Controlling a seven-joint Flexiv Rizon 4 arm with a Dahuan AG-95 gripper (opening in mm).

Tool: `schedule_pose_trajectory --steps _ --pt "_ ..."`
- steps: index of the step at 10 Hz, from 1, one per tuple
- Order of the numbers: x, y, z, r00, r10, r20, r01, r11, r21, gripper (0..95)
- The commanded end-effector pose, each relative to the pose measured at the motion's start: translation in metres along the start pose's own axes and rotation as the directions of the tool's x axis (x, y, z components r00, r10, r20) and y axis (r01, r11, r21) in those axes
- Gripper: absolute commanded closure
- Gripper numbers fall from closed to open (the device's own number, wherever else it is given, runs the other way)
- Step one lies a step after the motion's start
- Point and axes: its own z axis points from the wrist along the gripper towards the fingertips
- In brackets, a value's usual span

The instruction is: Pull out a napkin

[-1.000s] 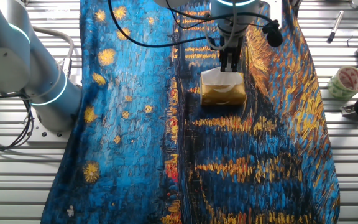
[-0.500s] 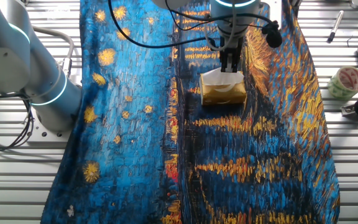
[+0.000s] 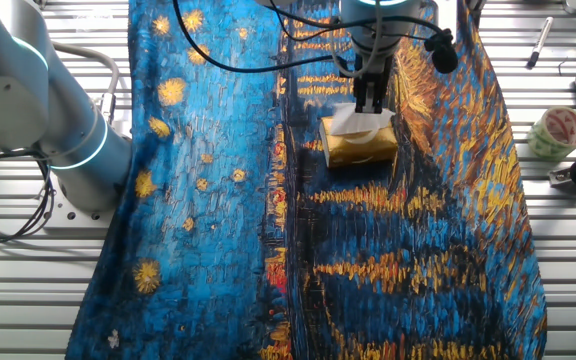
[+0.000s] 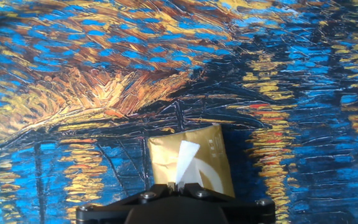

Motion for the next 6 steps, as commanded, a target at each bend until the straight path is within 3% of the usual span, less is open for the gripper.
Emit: schedule_pose_trajectory --steps 1,6 --pt "0.0004 0.0001 -0.0019 1.000 0.000 0.001 0.000 1.000 0.000 95.0" --pt "0.0005 -0.0008 -0.0074 1.000 -0.005 -0.002 0.005 1.000 -0.005 95.0"
